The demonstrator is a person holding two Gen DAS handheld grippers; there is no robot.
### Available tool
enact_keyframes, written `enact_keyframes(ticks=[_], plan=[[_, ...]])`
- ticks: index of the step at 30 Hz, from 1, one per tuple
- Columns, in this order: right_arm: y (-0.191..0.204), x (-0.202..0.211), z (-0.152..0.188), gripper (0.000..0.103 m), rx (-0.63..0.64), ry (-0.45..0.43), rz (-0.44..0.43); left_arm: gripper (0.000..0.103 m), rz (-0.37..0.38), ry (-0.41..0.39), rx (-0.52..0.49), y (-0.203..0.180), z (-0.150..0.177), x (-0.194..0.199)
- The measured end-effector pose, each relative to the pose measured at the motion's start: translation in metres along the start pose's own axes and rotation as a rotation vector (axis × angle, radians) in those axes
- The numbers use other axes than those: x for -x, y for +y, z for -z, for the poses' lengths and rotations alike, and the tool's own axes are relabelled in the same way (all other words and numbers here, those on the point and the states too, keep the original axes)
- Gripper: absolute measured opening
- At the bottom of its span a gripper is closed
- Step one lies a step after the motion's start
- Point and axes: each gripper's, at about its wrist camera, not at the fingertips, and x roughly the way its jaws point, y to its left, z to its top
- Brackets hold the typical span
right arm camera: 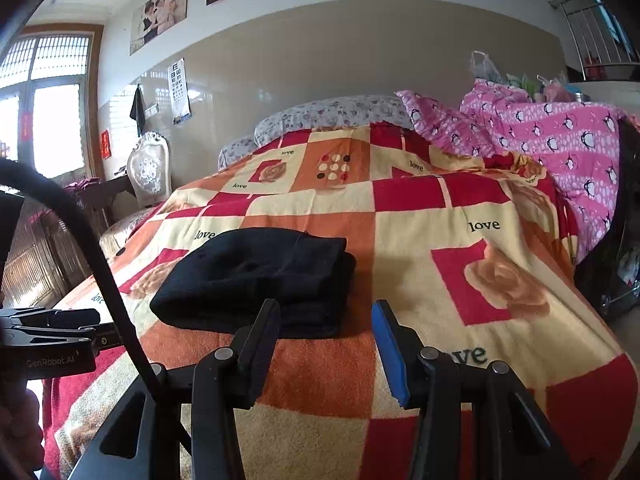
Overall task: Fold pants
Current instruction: 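Release the folded pants and withdraw both grippers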
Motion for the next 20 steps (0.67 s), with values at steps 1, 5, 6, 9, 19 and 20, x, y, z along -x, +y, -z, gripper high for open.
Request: enact_keyframes(ticks=[1, 5, 6, 9, 19, 20], plan=[[0.002, 0.001, 0.000, 0.046, 0.010, -0.003, 0.005, 0.066, 0.001, 0.004, -0.005, -0.002, 0.001, -0.001], [0.011, 0.003, 0.002, 0.046, 0.050, -0.007, 0.019, 0.066, 0.011, 0.008, -0.015, -0.007, 0.003, -0.004], [0.012, 0.004, 0.002, 0.046, 0.057, -0.008, 0.022, 0.066, 0.010, 0.007, -0.018, -0.008, 0.004, -0.004], [0.013, 0.005, 0.002, 0.046, 0.065, -0.013, 0.029, 0.066, 0.010, 0.001, -0.022, -0.009, 0.004, -0.004], [0.014, 0.005, 0.002, 0.046, 0.069, -0.007, 0.036, 0.066, -0.007, -0.049, -0.013, -0.005, 0.003, 0.000], [0.014, 0.005, 0.002, 0.046, 0.071, -0.005, 0.037, 0.066, 0.001, -0.039, -0.011, -0.005, 0.003, -0.001]])
